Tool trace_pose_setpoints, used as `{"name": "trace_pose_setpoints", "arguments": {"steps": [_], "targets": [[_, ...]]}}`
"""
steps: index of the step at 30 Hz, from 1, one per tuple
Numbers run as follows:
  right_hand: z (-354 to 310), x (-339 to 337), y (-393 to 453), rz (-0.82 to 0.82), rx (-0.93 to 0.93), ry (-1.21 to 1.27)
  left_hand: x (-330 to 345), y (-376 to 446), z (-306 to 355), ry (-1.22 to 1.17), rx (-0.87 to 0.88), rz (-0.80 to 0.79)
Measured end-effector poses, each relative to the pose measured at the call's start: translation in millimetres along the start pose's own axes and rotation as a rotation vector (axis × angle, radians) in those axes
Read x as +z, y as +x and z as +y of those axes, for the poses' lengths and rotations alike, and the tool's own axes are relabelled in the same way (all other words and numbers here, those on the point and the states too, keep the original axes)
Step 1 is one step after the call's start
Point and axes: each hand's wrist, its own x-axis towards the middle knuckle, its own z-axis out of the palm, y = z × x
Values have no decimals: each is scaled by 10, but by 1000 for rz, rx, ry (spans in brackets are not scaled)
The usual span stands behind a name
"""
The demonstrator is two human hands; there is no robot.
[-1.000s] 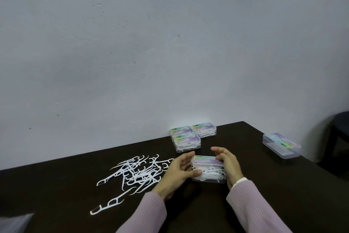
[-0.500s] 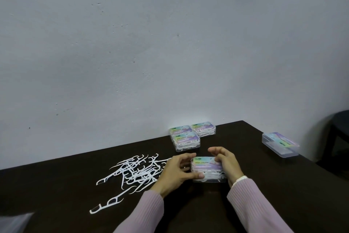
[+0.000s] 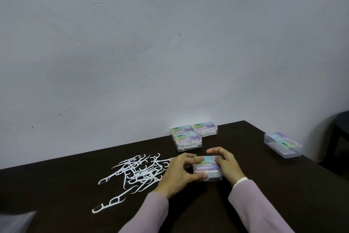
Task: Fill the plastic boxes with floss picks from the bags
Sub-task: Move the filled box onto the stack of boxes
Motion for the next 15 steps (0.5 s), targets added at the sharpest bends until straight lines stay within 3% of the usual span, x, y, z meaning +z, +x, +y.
{"name": "trace_pose_setpoints", "arguments": {"steps": [8, 12, 15], "targets": [[36, -68, 9, -62, -44, -218, -14, 11, 17, 220, 20, -66], [31, -26, -19, 24, -104, -288, -23, 20, 5, 210, 20, -54], [25, -4, -60, 132, -274, -549, 14, 7, 5, 161, 10, 8]]}}
